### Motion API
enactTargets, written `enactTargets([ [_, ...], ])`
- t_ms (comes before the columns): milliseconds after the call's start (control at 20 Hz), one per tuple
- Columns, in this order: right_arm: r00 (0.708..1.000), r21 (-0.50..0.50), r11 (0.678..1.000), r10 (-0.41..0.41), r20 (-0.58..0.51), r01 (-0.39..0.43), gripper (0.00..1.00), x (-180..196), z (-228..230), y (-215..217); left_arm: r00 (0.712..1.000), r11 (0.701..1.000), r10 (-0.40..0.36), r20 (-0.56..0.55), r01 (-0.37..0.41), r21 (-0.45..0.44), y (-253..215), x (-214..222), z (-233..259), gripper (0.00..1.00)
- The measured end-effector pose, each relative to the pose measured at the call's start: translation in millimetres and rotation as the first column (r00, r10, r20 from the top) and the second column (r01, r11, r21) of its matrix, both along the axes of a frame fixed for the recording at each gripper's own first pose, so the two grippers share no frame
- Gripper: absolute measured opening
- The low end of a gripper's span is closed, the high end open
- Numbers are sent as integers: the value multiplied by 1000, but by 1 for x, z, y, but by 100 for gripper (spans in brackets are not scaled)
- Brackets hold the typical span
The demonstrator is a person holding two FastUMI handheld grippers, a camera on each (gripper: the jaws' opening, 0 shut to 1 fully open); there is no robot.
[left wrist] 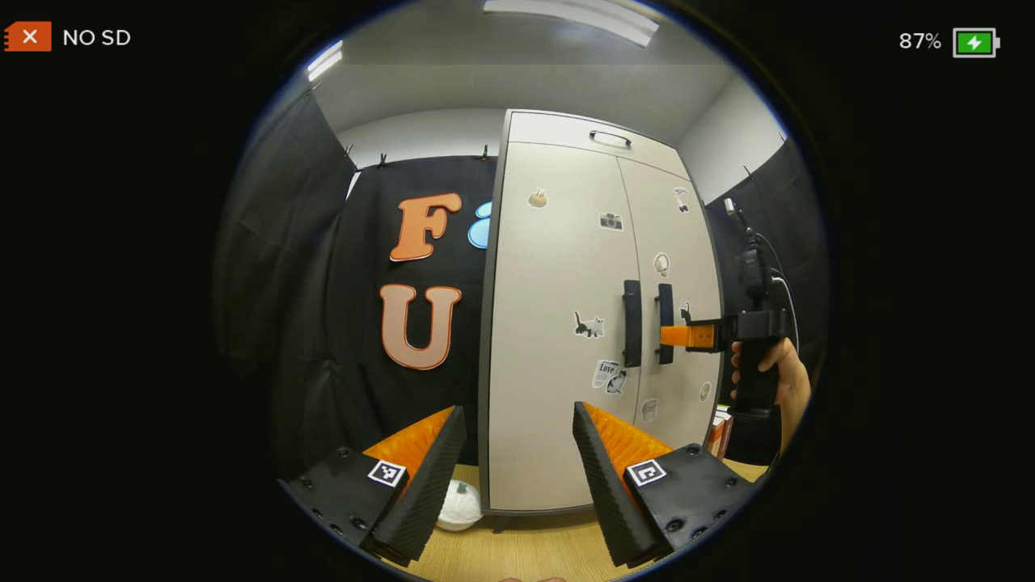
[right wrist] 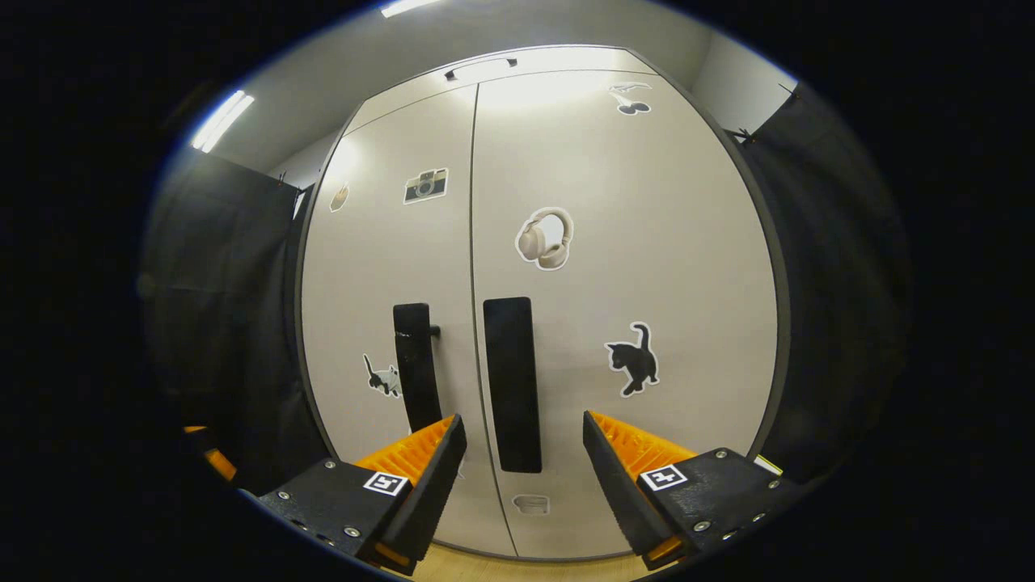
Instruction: Open the right door of the double-door shoe cabinet with the right hand, and open the left door with the left hand.
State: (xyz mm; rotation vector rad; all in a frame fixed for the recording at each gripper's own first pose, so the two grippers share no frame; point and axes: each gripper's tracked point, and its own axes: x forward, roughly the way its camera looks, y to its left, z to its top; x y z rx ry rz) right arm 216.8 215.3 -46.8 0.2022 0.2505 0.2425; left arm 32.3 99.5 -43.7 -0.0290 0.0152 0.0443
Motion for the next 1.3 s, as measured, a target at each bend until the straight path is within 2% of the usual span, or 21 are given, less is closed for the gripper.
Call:
enactTargets([
  [150, 1000, 3, 1000, -10, -14, 10, 89, 11, -4, 4, 1000, 999, 6, 13, -7, 38, 1, 1, -3, 81],
  [250, 1000, 7, 1000, -19, -17, 20, 77, 17, -3, 4, 1000, 999, 7, 12, -8, 47, 0, 3, -3, 81],
  [450, 999, 49, 999, -21, -25, 22, 71, 25, 4, 8, 1000, 999, 9, 3, -10, 51, 0, 8, -5, 81],
  [600, 999, 14, 999, -34, -37, 35, 64, 30, 0, 10, 1000, 999, 9, -4, -9, 46, 0, 7, -9, 81],
  [800, 997, -28, 997, -72, -33, 71, 45, 31, -2, 7, 1000, 998, 21, -4, -21, 55, 6, 4, -7, 80],
  [850, 997, -33, 997, -76, -29, 75, 34, 31, -2, 8, 1000, 998, 24, -3, -24, 59, 6, 4, -7, 80],
  [1050, 995, -22, 998, -67, -70, 66, 23, 29, -3, 7, 999, 997, 33, 10, -33, 69, 7, -2, 0, 81],
  [1150, 995, -22, 998, -61, -78, 60, 19, 26, -2, 7, 1000, 998, 15, 16, -16, 61, 3, -3, 2, 81],
  [1300, 996, -27, 999, -32, -83, 30, 20, 19, 0, 7, 1000, 999, 12, 14, -12, 48, 3, -3, 8, 81],
])
